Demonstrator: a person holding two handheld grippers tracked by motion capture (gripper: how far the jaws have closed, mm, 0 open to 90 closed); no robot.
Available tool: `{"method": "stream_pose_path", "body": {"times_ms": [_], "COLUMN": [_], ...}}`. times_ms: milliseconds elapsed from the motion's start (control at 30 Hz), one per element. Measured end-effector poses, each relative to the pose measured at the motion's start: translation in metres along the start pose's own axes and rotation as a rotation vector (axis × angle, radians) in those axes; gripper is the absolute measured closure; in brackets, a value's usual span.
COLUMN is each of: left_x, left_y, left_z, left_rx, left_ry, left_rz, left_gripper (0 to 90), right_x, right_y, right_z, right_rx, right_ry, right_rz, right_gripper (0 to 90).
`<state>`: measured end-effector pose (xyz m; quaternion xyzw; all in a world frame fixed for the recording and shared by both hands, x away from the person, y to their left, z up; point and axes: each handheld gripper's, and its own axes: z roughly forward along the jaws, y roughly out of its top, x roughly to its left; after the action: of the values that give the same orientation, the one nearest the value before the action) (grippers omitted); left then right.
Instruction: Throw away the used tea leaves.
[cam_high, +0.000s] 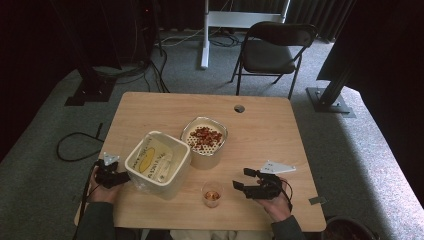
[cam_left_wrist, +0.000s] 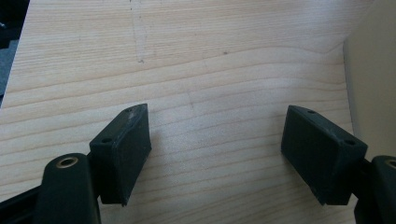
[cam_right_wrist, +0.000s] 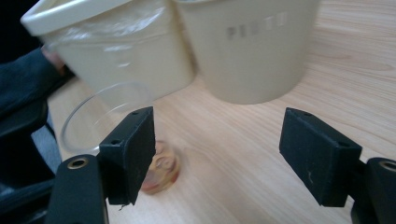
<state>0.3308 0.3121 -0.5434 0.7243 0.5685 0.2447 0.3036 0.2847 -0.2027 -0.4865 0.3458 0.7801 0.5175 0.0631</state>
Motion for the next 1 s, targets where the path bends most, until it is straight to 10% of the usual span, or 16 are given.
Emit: {"method": "stream_pose_path", "body": {"times_ms": [433, 800, 1000], "left_x": [0.000, -0.001, -0.001], "left_y": [0.000, 0.001, 0.001], "left_z": [0.001, 0.001, 0.001], "left_rx": [-0.001, -0.001, -0.001], "left_ry": [-0.004, -0.005, -0.007], "left_rz": [0.003, 0.005, 0.008], "left_gripper": [24.6, 24.6, 24.6], "right_x": [0.045, 0.060, 0.061], "right_y": [-0.005, -0.011, -0.014], "right_z": [0.022, 0.053, 0.070], "right_rx": [0.043, 0.083, 0.054], "right_ry": [0.041, 0.060, 0.004], "right_rz": [-0.204, -0.254, -0.288], "right_gripper": [16.4, 14.4, 27.4]}}
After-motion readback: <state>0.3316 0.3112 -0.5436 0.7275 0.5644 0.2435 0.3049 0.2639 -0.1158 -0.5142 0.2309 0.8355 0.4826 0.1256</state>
